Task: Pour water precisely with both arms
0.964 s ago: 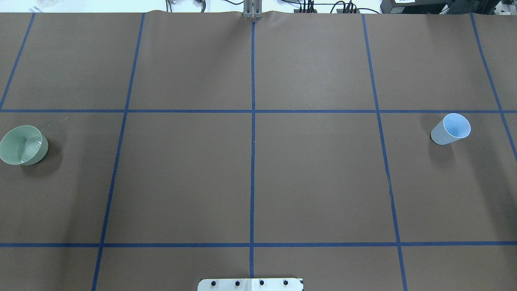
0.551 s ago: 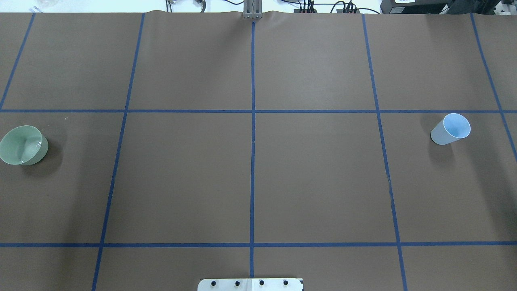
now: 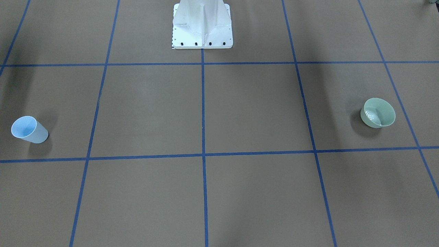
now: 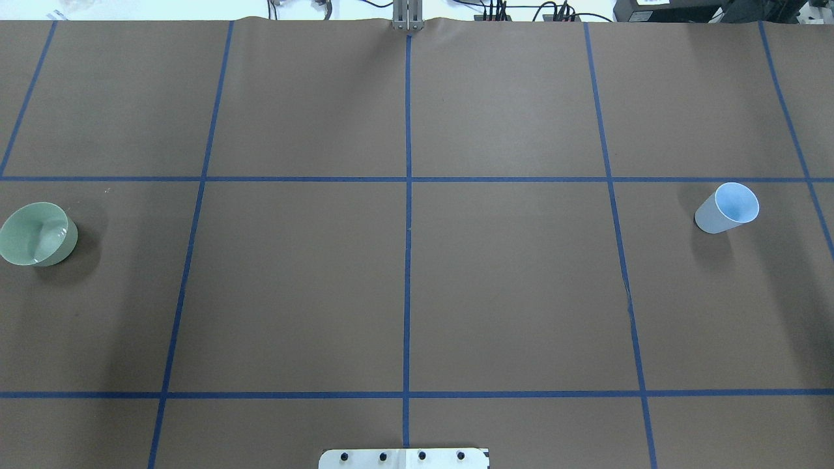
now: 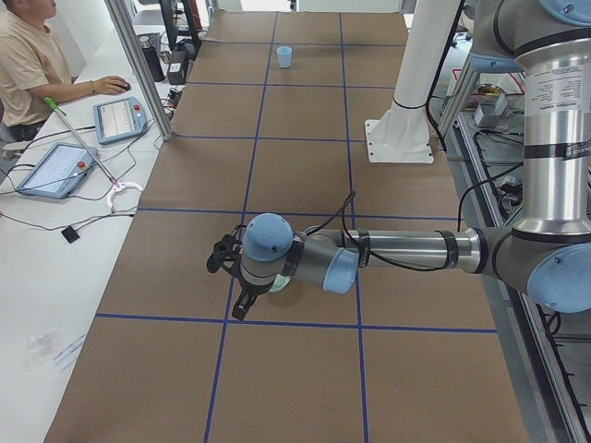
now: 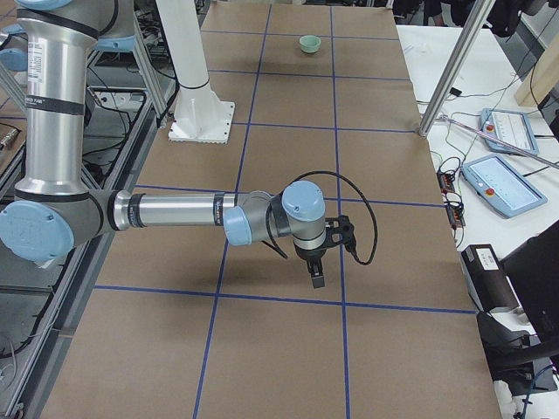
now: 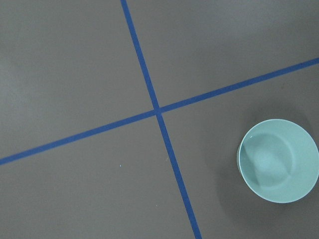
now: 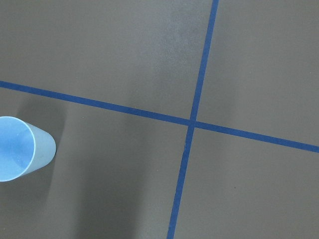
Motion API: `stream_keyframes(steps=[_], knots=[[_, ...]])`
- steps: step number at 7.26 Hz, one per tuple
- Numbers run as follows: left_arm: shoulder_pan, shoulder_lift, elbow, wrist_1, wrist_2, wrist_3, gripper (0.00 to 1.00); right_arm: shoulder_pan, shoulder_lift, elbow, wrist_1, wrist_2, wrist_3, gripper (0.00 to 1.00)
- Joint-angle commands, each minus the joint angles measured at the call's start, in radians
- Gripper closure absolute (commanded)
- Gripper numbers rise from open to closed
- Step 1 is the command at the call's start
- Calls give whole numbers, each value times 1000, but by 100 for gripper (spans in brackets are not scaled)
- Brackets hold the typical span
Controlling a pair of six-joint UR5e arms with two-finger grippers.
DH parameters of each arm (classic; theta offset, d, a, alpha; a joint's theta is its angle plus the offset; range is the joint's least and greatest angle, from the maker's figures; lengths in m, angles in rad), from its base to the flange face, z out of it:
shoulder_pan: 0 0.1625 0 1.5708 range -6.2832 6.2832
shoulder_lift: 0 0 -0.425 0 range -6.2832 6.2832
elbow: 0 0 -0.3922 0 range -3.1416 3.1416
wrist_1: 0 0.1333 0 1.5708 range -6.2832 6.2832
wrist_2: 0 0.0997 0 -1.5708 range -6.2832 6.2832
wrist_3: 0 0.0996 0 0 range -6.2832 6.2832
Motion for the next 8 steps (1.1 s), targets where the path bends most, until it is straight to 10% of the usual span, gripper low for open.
stream_keyframes(steps=[1, 5, 8], knots=[[63, 3, 50, -142, -26, -4, 0, 0, -24, -41, 110, 0, -1, 0], [220, -25, 257, -419, -45, -383, 0, 0, -25, -55, 132, 0, 5, 0], [410, -23, 265, -629, 143, -733, 0, 0, -25, -59, 132, 0, 5, 0]])
